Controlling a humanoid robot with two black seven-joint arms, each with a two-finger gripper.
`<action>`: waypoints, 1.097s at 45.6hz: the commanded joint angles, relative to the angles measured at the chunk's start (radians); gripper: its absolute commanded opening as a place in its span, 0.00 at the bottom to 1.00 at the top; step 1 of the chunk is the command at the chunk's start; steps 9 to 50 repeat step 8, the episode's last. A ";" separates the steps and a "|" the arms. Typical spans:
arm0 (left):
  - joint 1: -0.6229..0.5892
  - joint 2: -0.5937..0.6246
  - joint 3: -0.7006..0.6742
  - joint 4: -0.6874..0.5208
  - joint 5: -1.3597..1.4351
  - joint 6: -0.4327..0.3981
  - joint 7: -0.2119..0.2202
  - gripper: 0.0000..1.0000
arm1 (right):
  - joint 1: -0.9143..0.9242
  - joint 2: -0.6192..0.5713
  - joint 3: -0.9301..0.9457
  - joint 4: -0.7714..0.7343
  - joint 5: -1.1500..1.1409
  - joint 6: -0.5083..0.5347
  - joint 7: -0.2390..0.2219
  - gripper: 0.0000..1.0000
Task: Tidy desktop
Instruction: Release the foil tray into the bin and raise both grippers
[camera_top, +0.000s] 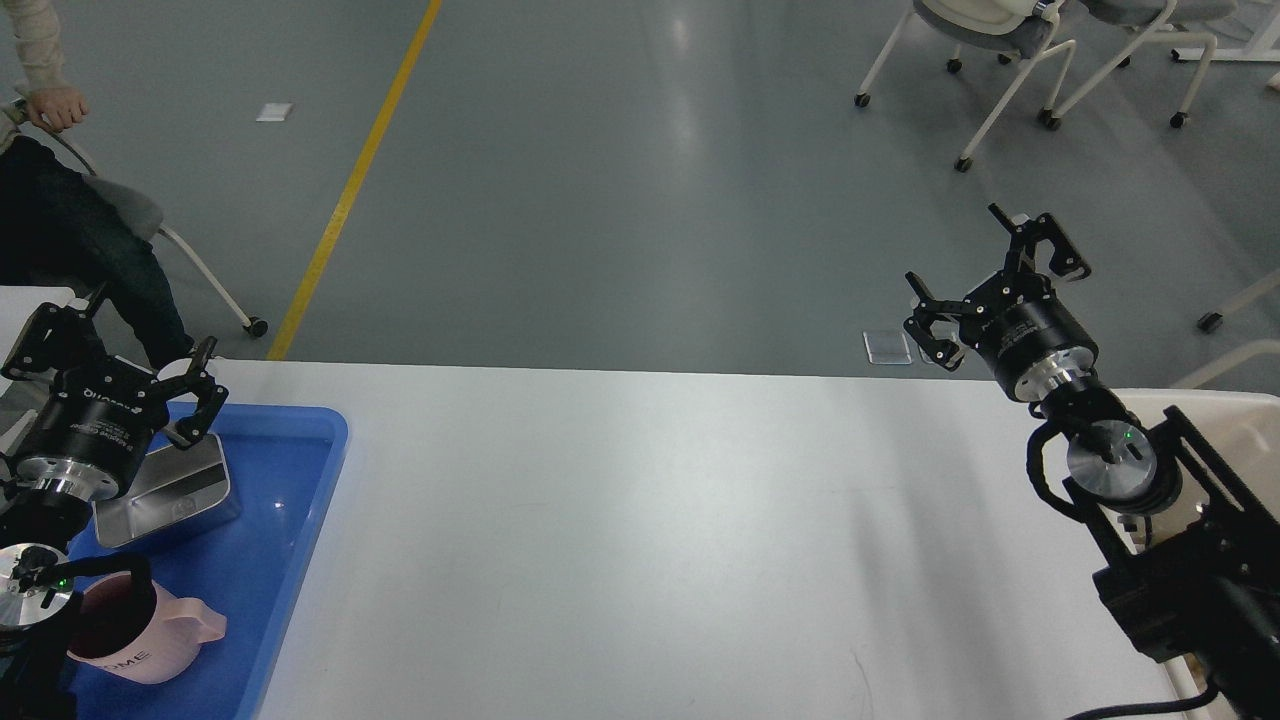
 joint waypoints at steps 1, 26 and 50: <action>0.034 -0.005 -0.010 -0.054 0.000 0.001 -0.003 0.97 | -0.126 0.051 0.108 0.095 0.002 0.028 0.007 1.00; 0.073 -0.011 -0.026 -0.097 0.000 0.005 -0.003 0.97 | -0.222 0.150 0.191 0.137 0.000 0.030 0.009 1.00; 0.073 -0.011 -0.026 -0.097 0.000 0.005 -0.003 0.97 | -0.222 0.150 0.191 0.137 0.000 0.030 0.009 1.00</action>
